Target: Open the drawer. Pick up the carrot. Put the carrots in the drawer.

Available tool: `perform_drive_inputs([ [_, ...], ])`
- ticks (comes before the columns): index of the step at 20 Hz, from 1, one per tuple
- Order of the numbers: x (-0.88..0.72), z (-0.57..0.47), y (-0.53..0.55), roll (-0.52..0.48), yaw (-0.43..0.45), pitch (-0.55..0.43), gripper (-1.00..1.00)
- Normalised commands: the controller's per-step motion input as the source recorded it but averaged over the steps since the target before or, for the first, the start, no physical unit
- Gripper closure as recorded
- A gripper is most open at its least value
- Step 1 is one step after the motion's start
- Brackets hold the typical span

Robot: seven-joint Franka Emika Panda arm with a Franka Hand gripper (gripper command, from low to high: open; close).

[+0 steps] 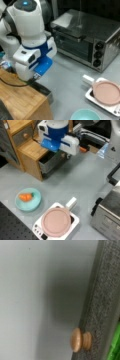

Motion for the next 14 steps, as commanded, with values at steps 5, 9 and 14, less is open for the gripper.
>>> perform_drive_inputs([
  [5, -0.04, -0.16, -0.07, -0.024, 0.021, -0.068, -1.0],
  [9, -0.06, -0.2, -0.07, -0.019, 0.011, -0.091, -1.0],
  [14, -0.08, -0.25, -0.05, 0.006, 0.008, -0.125, -1.0],
])
